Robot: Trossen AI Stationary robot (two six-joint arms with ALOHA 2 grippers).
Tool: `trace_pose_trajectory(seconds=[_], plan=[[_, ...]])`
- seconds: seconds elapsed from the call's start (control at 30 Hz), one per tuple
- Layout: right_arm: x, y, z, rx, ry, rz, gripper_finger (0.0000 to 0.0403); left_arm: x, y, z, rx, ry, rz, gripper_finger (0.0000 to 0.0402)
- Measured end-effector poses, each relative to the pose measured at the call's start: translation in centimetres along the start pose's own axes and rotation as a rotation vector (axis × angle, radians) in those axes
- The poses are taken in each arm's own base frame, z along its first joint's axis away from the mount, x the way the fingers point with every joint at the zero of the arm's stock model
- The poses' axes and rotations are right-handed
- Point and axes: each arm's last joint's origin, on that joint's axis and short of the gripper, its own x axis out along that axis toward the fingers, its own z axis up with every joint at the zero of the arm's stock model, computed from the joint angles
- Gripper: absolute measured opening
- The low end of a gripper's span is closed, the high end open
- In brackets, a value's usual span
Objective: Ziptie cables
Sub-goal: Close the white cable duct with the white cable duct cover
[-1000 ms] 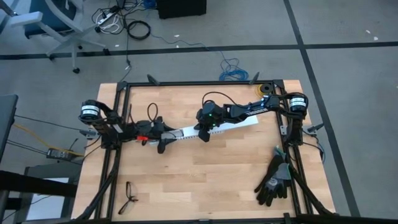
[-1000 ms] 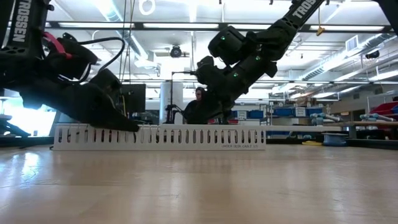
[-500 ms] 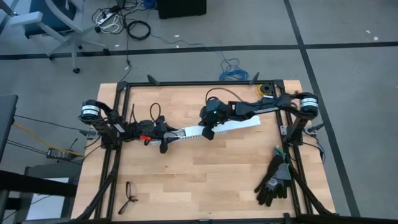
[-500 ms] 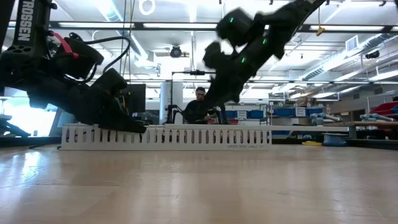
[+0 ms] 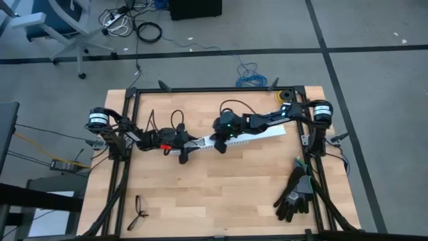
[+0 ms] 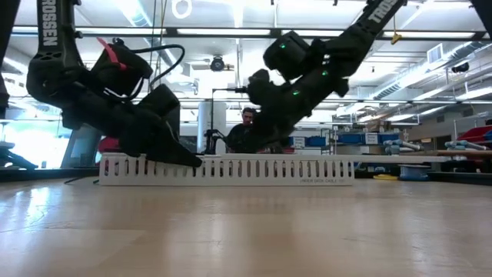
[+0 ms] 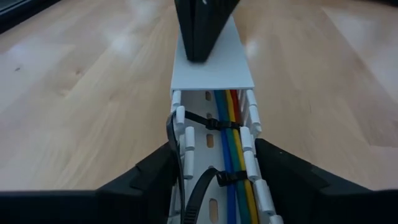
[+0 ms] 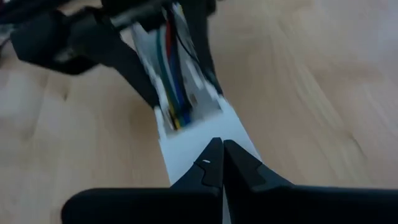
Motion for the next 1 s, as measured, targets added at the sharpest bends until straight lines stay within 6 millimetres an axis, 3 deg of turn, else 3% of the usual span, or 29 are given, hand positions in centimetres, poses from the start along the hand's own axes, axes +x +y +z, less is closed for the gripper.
trace_pose_trajectory(seconds=[0.13,0.37,0.57,0.7,0.8,0.87,1.0], plan=[[1.3,0.1,0.4,-0.029,-0.04,0.037,0.0,0.2,0.0,0.3,0.002,-0.007,0.004,0.0214],[1.0,0.7,0.6,-0.109,-0.074,0.0,0.0,0.3,0.0,0.3,-0.001,-0.002,0.005,0.0214],[-2.6,2.3,2.3,-0.177,-0.108,-0.057,0.0,0.3,0.1,0.3,-0.002,0.004,0.008,0.0214],[-5.1,2.3,1.6,-0.143,0.041,-0.128,0.0,0.3,0.1,0.3,-0.001,0.006,0.007,0.0214],[-5.7,1.8,0.7,-0.078,0.152,-0.157,0.0,0.3,0.1,0.3,-0.001,0.005,0.007,0.0214],[-4.4,1.1,0.2,-0.044,0.186,-0.121,0.0,0.4,0.2,0.4,0.0,0.006,0.007,0.0214],[0.6,0.2,0.3,-0.037,0.081,0.011,0.0,0.6,0.2,0.6,0.0,0.006,0.008,0.0214]])
